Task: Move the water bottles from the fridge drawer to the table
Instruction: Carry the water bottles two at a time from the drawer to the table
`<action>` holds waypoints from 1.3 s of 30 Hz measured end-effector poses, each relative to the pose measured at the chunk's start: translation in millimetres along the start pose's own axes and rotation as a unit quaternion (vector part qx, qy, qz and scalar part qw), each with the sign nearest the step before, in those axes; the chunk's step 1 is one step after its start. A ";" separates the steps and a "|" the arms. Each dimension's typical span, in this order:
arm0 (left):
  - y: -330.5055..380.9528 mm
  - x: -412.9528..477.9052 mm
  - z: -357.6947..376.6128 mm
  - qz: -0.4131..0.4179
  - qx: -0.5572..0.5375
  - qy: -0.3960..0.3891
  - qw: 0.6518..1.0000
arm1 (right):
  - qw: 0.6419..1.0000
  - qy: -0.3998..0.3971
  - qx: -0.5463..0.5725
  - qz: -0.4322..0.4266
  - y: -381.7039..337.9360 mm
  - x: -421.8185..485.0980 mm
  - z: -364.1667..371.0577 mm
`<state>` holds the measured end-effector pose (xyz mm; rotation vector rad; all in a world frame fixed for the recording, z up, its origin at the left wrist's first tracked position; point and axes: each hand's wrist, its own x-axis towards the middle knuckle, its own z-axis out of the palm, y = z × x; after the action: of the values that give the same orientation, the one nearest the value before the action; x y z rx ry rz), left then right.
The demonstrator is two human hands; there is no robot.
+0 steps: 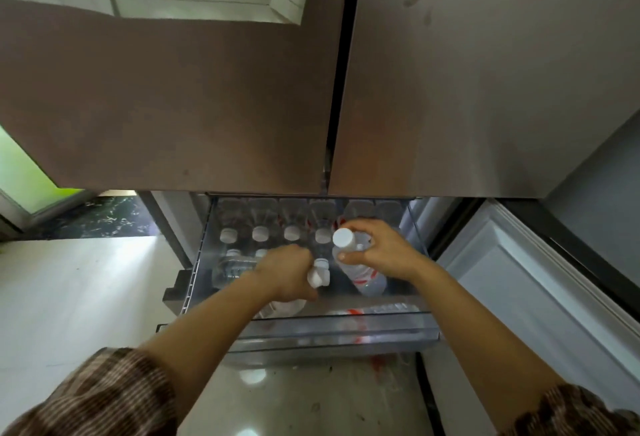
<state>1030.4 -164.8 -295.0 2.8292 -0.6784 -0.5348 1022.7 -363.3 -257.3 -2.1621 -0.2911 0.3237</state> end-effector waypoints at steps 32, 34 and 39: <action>-100.8 -513.5 -39.1 -0.215 -0.133 0.393 0.884 | 0.957 -0.026 -0.094 -0.274 -321.2 -135.1 290.0; -121.3 -560.5 -15.6 -0.261 -0.140 0.366 0.882 | 0.950 -0.059 -0.102 -0.288 -333.1 -143.0 343.0; -172.8 -675.9 36.9 -0.371 -0.184 0.360 0.836 | 0.926 -0.172 -0.114 -0.316 -385.8 -159.1 474.2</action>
<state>524.1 300.0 -169.8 2.5065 0.6179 0.3139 680.5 162.8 -186.2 -2.0873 -1.2456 0.3018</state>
